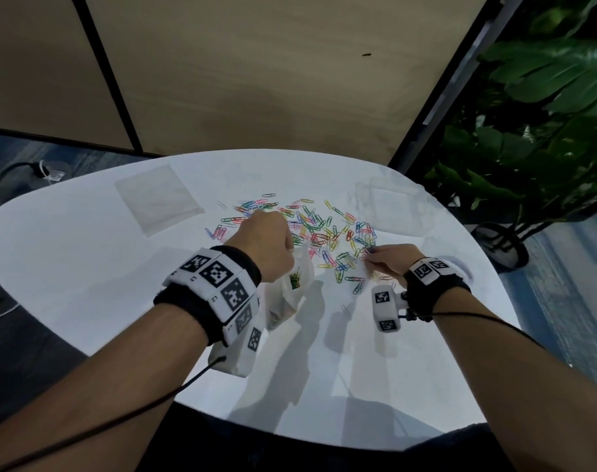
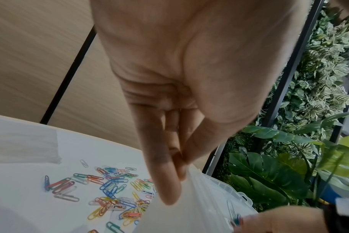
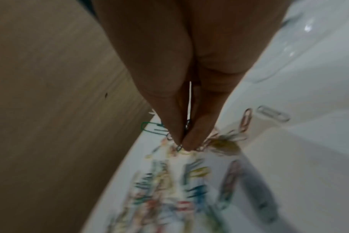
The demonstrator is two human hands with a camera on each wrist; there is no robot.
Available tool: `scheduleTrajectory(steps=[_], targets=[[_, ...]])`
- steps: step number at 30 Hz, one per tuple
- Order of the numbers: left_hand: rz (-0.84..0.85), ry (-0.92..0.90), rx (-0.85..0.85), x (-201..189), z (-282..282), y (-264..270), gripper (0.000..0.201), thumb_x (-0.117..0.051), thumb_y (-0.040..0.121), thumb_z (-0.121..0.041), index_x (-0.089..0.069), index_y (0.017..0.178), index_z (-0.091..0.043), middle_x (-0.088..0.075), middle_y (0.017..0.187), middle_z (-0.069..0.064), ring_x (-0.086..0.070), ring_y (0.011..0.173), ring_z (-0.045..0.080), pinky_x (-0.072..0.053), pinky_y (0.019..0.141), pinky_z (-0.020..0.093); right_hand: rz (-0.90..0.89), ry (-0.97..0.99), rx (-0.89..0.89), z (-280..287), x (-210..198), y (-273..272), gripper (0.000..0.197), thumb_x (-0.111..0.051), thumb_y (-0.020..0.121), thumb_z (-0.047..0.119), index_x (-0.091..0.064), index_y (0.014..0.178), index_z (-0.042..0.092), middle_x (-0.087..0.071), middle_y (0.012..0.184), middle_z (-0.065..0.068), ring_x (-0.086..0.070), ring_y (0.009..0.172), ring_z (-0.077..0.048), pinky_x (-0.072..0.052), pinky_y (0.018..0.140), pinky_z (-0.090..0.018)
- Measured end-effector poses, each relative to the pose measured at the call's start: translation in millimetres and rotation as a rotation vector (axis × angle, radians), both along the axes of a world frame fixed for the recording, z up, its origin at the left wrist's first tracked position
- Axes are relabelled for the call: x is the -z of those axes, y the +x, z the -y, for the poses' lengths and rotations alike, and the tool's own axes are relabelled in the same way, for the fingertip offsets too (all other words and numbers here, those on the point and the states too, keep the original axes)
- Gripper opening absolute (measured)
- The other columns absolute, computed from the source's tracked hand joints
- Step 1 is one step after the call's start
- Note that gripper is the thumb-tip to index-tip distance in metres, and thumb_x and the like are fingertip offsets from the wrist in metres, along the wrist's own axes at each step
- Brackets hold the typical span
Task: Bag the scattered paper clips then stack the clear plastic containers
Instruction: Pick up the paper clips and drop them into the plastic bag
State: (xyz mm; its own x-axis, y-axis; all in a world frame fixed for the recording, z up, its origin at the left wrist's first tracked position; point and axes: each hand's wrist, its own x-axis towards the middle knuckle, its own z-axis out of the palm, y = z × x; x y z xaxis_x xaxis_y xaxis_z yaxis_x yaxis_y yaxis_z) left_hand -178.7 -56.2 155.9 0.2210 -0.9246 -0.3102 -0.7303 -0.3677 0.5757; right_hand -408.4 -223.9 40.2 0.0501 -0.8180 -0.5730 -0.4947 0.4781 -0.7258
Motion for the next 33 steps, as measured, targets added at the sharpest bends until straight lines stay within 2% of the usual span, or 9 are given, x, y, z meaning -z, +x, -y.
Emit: scheduleTrajectory(steps=[3,9,14,17,19,21,25,30,33], targets=[[-0.027,0.002,-0.021,-1,-1,-2,0.025,-0.055,0.092,-0.003,-0.075,0.107,-0.009,-0.068,0.087,0.005,-0.068,0.086,0.024,-0.056,0.076,0.028,0.479,0.131,0.118,-24,-37,24,0.021,-0.065,0.085,-0.008,-0.063,0.106,-0.008,-0.068,0.104,-0.016,-0.069,0.092,-0.019,-0.06,0.073,-0.022],[-0.011,-0.023,-0.011,-2,-1,-8,0.022,-0.059,0.088,-0.004,-0.079,0.099,-0.008,-0.061,0.064,0.0,-0.073,0.092,0.029,-0.061,0.086,0.036,0.641,0.229,-0.086,-86,-65,70,0.019,-0.064,0.085,-0.01,-0.065,0.103,-0.01,-0.071,0.098,-0.017,-0.07,0.091,-0.02,-0.058,0.08,-0.022],[-0.018,-0.033,-0.025,-1,-1,-12,0.021,-0.06,0.084,0.0,-0.08,0.088,-0.005,-0.07,0.07,0.011,-0.073,0.08,0.029,-0.063,0.079,0.039,-0.045,-0.41,-0.448,-117,-51,94,0.022,-0.069,0.075,-0.004,-0.079,0.088,0.011,-0.073,0.076,-0.005,-0.069,0.073,-0.018,-0.06,0.078,-0.031],[-0.015,-0.043,-0.029,2,1,-10,0.025,-0.057,0.083,0.002,-0.081,0.086,-0.007,-0.071,0.07,0.011,-0.073,0.079,0.029,-0.063,0.078,0.038,-0.176,-0.598,-0.596,-119,-60,101,0.023,-0.061,0.076,-0.003,-0.077,0.073,0.013,-0.071,0.066,-0.007,-0.066,0.065,-0.024,-0.056,0.066,-0.029],[-0.023,-0.041,-0.044,3,2,-9,0.027,-0.056,0.083,0.002,-0.081,0.088,-0.008,-0.065,0.065,0.005,-0.072,0.082,0.028,-0.062,0.081,0.037,-0.26,-0.591,-0.748,-115,-69,101,0.024,-0.061,0.077,-0.003,-0.079,0.087,0.01,-0.074,0.079,-0.007,-0.059,0.069,-0.018,-0.045,0.065,-0.019],[-0.024,-0.046,-0.06,3,2,-6,0.026,-0.058,0.085,0.0,-0.08,0.093,-0.009,-0.066,0.071,0.004,-0.072,0.086,0.028,-0.061,0.082,0.035,-0.199,-0.527,-0.828,-108,-75,97,0.032,-0.062,0.078,-0.004,-0.078,0.1,0.014,-0.076,0.09,-0.005,-0.067,0.079,-0.017,-0.051,0.073,-0.018],[-0.034,-0.04,-0.076,3,1,0,0.026,-0.056,0.088,0.0,-0.077,0.1,-0.007,-0.062,0.066,-0.001,-0.073,0.087,0.026,-0.061,0.084,0.034,0.084,-0.342,-0.439,-76,-75,75,0.023,-0.06,0.083,-0.006,-0.077,0.09,0.007,-0.076,0.09,-0.012,-0.074,0.085,-0.027,-0.061,0.075,-0.033],[-0.02,-0.037,-0.077,2,-4,7,0.027,-0.054,0.089,0.001,-0.075,0.103,-0.007,-0.055,0.066,-0.005,-0.068,0.079,0.023,-0.059,0.078,0.03,-0.901,-0.154,-0.556,-37,-19,19,0.051,-0.063,0.088,0.026,-0.049,0.133,0.006,-0.054,0.134,-0.012,-0.054,0.122,-0.029,-0.045,0.105,-0.039],[-0.01,-0.028,-0.075,4,-5,9,0.028,-0.054,0.088,0.0,-0.076,0.104,-0.007,-0.055,0.067,-0.006,-0.065,0.079,0.023,-0.058,0.077,0.03,-1.023,-0.068,-0.551,-40,9,13,0.051,-0.054,0.094,0.022,-0.033,0.138,0.005,-0.04,0.142,-0.017,-0.043,0.131,-0.034,-0.038,0.108,-0.042]])
